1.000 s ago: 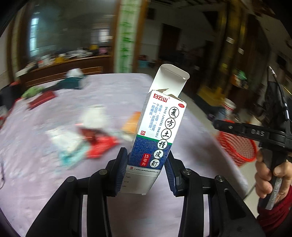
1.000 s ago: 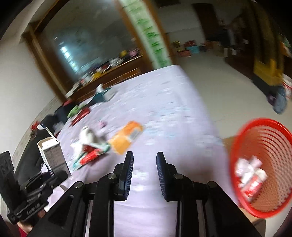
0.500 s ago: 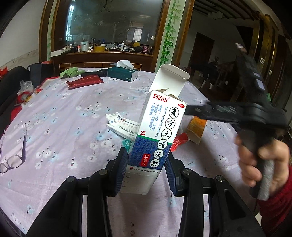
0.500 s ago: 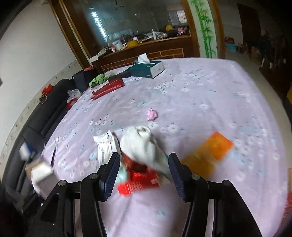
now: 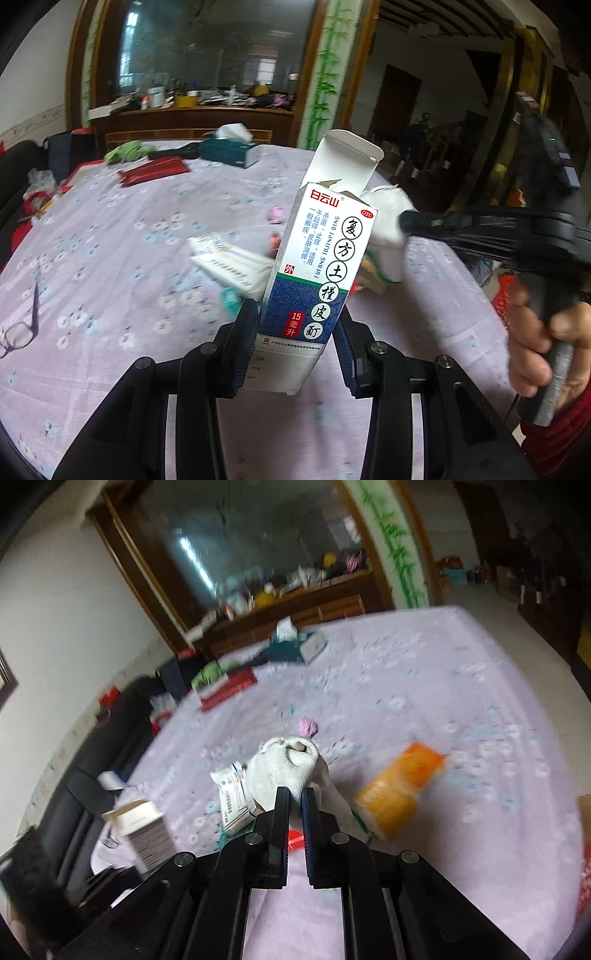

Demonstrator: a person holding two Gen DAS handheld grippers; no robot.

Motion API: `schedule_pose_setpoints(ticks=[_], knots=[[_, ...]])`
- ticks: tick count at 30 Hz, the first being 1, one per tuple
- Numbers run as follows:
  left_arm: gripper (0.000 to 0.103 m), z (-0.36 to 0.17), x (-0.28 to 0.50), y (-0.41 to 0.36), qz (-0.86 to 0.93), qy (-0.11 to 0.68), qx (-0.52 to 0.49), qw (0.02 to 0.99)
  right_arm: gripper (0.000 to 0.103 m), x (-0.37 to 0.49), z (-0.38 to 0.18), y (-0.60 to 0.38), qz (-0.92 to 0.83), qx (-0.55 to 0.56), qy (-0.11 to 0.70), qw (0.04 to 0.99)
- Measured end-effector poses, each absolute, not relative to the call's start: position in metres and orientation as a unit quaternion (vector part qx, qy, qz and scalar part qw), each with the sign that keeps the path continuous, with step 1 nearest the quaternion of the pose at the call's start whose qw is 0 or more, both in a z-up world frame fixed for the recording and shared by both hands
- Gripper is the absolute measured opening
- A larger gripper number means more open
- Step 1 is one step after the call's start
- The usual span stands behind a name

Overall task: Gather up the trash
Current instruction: 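Grasp the white cloth bundle with the right tool while the left tool holds the box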

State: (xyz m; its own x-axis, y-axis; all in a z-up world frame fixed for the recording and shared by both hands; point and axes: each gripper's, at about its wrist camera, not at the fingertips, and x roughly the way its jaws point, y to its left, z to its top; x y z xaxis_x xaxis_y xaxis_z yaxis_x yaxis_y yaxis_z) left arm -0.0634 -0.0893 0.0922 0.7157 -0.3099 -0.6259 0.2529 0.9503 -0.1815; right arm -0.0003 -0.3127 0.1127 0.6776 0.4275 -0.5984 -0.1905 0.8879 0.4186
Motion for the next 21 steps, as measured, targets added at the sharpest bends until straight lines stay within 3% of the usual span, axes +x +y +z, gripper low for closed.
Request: schedule_pose_setpoints(ticks=[12, 20, 21], knots=[[0.039, 0.107, -0.081, -0.228, -0.300, 0.361, 0.016, 0.883, 0.006, -0.135, 0.141, -0.479, 0.022, 0.248, 0.258, 0.933], [0.039, 0.106, -0.088, -0.300, -0.354, 0.369, 0.029, 0.859, 0.009, -0.149, 0.104, -0.516, 0.017, 0.243, 0.319, 0.916], [0.039, 0.107, -0.087, -0.301, -0.349, 0.369, 0.027, 0.861, 0.016, -0.145, 0.098, -0.510, 0.028, 0.233, 0.332, 0.913]])
